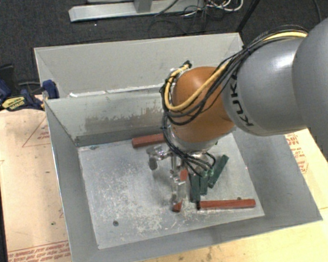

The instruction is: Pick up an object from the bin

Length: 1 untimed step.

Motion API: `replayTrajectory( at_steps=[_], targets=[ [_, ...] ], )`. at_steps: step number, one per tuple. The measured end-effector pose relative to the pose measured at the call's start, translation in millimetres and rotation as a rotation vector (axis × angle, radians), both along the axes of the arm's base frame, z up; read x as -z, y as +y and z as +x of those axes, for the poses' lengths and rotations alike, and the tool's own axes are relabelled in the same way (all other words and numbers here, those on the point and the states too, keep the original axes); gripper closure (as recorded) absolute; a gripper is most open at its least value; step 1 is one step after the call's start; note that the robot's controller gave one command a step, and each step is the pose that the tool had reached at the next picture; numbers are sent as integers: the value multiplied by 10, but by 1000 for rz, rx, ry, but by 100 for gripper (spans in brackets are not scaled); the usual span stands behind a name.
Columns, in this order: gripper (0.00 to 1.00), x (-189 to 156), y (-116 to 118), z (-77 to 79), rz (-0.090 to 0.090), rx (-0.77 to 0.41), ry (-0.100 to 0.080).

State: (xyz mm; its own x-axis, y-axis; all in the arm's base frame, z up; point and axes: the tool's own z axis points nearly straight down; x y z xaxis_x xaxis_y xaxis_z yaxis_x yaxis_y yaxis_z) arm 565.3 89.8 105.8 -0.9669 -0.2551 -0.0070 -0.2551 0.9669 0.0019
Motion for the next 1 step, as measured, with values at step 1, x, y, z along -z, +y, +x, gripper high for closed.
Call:
replayTrajectory(
  at_steps=[1],
  targets=[
    [0,-59,-214,27,-3,-142,6]
  ],
)
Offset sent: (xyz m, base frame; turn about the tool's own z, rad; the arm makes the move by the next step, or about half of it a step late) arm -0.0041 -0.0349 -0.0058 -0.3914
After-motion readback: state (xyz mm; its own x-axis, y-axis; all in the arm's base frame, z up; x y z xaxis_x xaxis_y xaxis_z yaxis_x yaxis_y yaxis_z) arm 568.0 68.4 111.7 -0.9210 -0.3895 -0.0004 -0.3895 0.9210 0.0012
